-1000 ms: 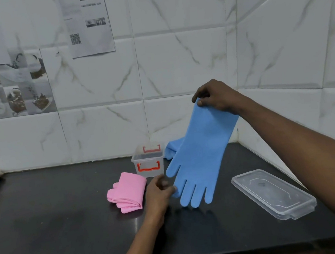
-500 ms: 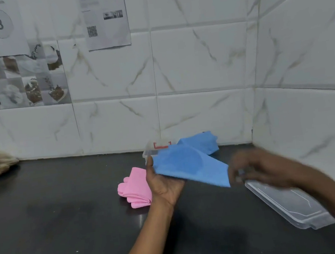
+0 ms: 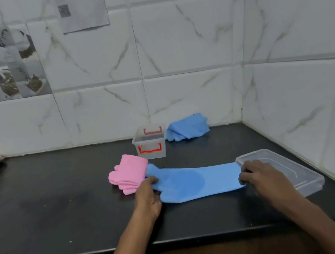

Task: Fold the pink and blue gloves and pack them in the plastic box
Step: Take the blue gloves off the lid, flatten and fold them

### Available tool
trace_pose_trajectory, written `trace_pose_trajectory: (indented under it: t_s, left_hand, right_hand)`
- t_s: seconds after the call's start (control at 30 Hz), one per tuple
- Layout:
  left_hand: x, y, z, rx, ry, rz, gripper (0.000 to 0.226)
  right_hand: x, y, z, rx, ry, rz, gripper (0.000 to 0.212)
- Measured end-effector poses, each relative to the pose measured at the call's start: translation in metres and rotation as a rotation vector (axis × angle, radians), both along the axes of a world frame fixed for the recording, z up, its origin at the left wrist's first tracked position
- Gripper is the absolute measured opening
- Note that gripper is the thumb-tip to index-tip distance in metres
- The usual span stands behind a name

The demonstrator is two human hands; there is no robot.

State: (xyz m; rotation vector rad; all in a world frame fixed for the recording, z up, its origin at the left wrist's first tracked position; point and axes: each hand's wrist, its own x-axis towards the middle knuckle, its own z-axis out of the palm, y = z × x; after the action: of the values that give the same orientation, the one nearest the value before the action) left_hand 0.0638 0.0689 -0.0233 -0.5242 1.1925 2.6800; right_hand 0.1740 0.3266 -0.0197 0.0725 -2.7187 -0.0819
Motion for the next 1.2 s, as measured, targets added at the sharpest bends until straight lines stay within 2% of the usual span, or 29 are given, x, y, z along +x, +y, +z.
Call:
trace_pose_trajectory:
  t_s: [0.03, 0.07, 0.13, 0.23, 0.37, 0.43, 0.47, 0.53, 0.6, 0.73, 0.9, 1.03, 1.07, 1.13, 1.2]
  left_hand:
    - [0.001, -0.010, -0.008, -0.131, 0.047, -0.045, 0.033]
    - [0.001, -0.023, -0.012, -0.180, 0.099, -0.127, 0.033]
    - [-0.001, -0.046, -0.015, -0.283, 0.181, -0.201, 0.022]
    - [-0.004, -0.040, -0.018, -0.464, 0.271, -0.149, 0.014]
    - [-0.005, -0.039, -0.025, -0.581, 0.293, -0.088, 0.019]
    - [-0.002, -0.037, -0.024, -0.638, 0.318, -0.072, 0.021]
    - [0.000, -0.036, -0.023, -0.642, 0.322, -0.066, 0.022]
    - [0.001, -0.036, -0.024, -0.635, 0.319, -0.069, 0.023]
    - [0.001, -0.037, -0.024, -0.627, 0.330, -0.077, 0.024]
    - [0.003, -0.036, -0.024, -0.634, 0.344, -0.072, 0.025]
    - [0.005, -0.037, -0.025, -0.594, 0.357, -0.019, 0.008]
    - [0.004, -0.036, -0.025, -0.631, 0.314, -0.015, 0.011]
    - [0.004, -0.036, -0.025, -0.671, 0.307, -0.003, 0.010]
    - [0.005, -0.036, -0.025, -0.939, 0.342, 0.092, 0.013]
    - [0.008, -0.033, -0.026, -1.229, 0.443, 0.249, 0.031]
  right_hand:
    - [0.003, -0.002, -0.006, 0.036, -0.067, -0.031, 0.015]
    - [0.006, -0.004, -0.012, 0.040, -0.112, -0.065, 0.015]
    - [0.012, -0.007, -0.016, -0.015, -0.116, -0.100, 0.018]
    - [0.016, -0.005, -0.016, -0.062, -0.101, -0.115, 0.023]
    - [0.017, -0.003, -0.019, -0.207, -0.034, -0.146, 0.026]
    - [0.017, 0.010, -0.020, -0.300, 0.054, -0.236, 0.042]
    - [0.016, 0.019, -0.020, -0.245, 0.017, -0.305, 0.050]
    - [0.012, 0.037, -0.021, -0.150, -0.139, -0.429, 0.055]
    - [0.006, 0.049, -0.024, -0.191, -0.233, -0.483, 0.053]
    - [-0.004, 0.048, -0.024, -0.208, -0.256, -0.547, 0.053]
    - [-0.020, 0.041, -0.016, -0.289, -0.271, -0.696, 0.052]
    - [-0.026, 0.040, -0.015, -0.336, -0.286, -0.765, 0.054]
    - [-0.027, 0.039, -0.015, -0.337, -0.286, -0.775, 0.054]
    - [-0.027, 0.036, -0.015, -0.305, -0.222, -0.736, 0.055]
    - [-0.028, 0.030, -0.016, -0.308, -0.023, -0.527, 0.052]
